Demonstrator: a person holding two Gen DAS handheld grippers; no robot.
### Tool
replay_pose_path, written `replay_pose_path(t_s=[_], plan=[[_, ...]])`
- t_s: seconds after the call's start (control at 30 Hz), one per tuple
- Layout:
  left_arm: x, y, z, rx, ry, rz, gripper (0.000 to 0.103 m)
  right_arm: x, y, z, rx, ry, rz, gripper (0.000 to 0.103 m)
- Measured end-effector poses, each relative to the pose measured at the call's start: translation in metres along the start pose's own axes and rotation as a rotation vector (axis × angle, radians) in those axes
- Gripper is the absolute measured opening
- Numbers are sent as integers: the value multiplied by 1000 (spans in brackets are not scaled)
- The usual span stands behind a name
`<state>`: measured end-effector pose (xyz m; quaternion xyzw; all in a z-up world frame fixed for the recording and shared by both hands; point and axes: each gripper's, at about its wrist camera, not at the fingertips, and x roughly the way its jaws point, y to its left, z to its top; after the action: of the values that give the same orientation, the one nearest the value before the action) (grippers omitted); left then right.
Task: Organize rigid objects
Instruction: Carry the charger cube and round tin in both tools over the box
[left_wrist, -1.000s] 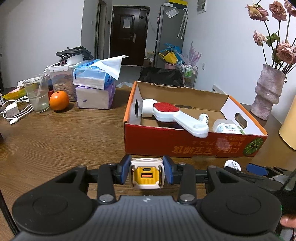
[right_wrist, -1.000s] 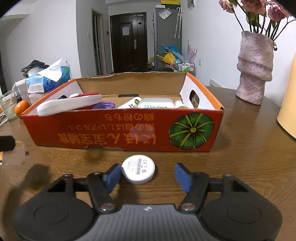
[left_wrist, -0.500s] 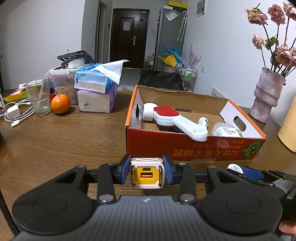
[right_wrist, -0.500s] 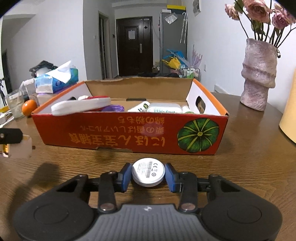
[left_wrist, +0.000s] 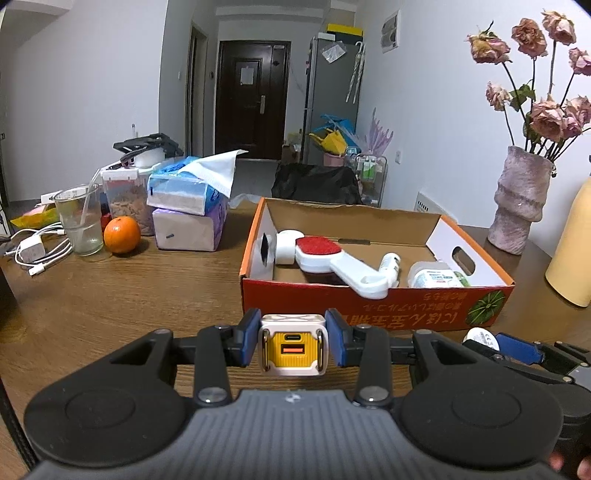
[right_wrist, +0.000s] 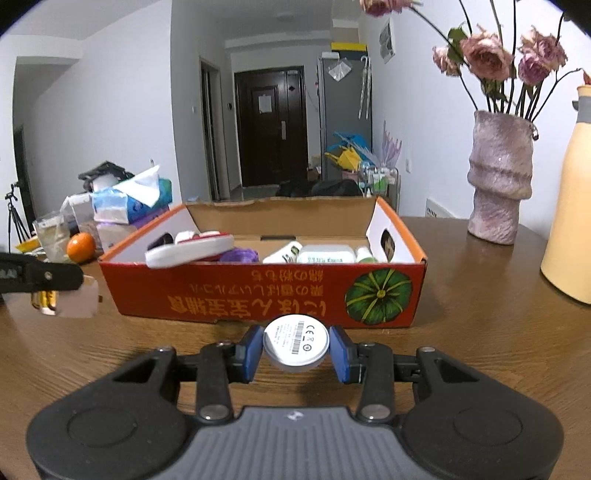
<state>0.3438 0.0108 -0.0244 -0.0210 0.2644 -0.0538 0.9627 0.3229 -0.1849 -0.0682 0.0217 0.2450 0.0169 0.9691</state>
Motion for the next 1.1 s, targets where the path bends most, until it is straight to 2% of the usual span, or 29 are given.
replay_pose_path(t_s=[0.53,1.1], plan=[[-27,-32,11,-27,-55,-59,39,-39,0,16,-7,-113,46,39],[-14,-64,34,-35,-93,-80,39,-36,-22,34,15,-168,52,39]])
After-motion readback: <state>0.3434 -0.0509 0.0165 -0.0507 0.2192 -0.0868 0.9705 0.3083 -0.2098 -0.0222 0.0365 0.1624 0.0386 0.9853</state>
